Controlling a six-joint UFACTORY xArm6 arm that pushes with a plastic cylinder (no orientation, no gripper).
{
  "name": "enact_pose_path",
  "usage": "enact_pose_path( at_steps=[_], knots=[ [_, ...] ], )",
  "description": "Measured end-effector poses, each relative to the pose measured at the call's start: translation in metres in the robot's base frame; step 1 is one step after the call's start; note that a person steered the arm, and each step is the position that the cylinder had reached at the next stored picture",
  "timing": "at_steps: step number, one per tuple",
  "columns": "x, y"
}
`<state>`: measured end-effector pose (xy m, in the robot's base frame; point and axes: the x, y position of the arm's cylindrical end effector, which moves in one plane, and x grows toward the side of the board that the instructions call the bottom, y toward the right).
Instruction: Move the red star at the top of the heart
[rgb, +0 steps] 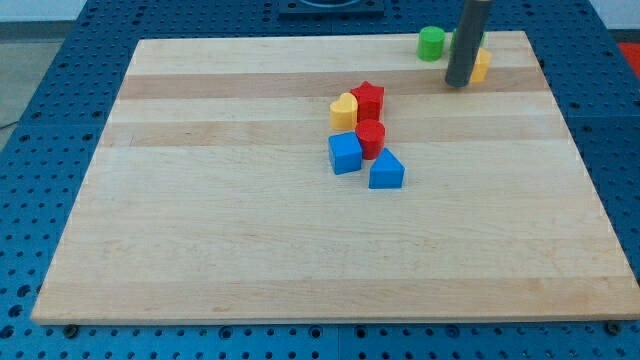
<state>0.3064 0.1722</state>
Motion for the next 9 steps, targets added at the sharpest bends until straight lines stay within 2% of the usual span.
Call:
enact_pose_path(
  at_steps=[3, 4, 5, 6, 7, 8, 9],
  knots=[
    [-0.027, 0.032],
    [-0.019, 0.033],
    [0.015, 0.031],
    [0.004, -0.031],
    [-0.025, -0.112],
    [-0.029, -0.184],
    [0.020, -0.227]
  ],
)
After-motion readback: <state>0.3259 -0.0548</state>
